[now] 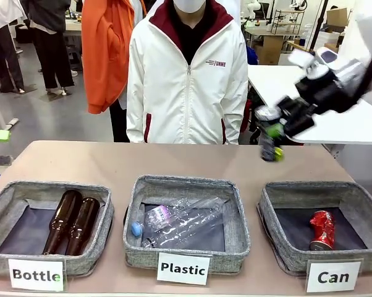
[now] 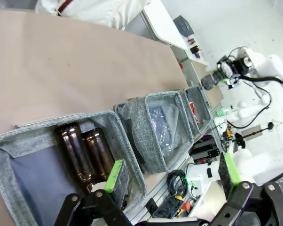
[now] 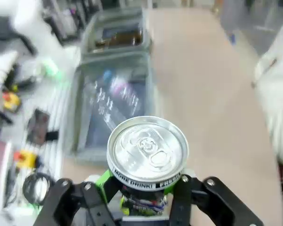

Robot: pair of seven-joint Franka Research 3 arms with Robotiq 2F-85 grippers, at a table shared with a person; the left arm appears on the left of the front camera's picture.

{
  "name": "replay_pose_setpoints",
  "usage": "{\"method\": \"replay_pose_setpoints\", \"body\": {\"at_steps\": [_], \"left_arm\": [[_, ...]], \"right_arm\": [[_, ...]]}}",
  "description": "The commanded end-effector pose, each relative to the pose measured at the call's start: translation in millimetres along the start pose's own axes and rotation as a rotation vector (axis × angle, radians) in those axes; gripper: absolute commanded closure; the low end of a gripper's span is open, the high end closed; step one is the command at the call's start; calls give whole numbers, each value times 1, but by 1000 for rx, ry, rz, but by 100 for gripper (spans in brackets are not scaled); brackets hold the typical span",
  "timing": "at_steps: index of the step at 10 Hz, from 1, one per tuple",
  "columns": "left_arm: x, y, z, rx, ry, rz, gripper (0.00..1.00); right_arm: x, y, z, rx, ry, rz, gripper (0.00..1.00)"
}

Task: Sort the can waste into the basket.
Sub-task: Pick up the can waste from the table and place it in the right Fabric basket.

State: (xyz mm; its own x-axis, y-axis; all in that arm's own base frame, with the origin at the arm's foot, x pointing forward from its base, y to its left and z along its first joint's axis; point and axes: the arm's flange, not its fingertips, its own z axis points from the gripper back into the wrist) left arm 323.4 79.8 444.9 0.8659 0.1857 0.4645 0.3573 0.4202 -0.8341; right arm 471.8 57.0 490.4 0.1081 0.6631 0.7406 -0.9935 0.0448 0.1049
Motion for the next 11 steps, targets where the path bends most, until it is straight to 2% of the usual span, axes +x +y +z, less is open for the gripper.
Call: {"method": "replay_pose_setpoints", "body": {"at_steps": [1, 2, 3, 4, 5, 9, 10, 11], "left_arm": [[0, -2, 3, 2, 8, 8, 0], [0, -2, 3, 2, 8, 8, 0], [0, -2, 3, 2, 8, 8, 0], [0, -2, 3, 2, 8, 8, 0], [0, -2, 3, 2, 8, 8, 0], [0, -2, 3, 2, 8, 8, 0], [0, -2, 3, 2, 8, 8, 0], [0, -2, 3, 2, 8, 8, 0]], "right_arm": [[-11, 37, 8, -4, 395, -72, 69], [-15, 53, 10, -13, 524, -112, 69], [-17, 63, 11, -44, 606, -162, 69], [-18, 69, 5, -18, 692, -160, 69], [-20, 69, -2, -29, 735, -204, 69], [-27, 65, -7, -36, 729, -222, 69], [-27, 64, -6, -16, 724, -219, 22], [-28, 62, -5, -16, 726, -205, 0]]}}
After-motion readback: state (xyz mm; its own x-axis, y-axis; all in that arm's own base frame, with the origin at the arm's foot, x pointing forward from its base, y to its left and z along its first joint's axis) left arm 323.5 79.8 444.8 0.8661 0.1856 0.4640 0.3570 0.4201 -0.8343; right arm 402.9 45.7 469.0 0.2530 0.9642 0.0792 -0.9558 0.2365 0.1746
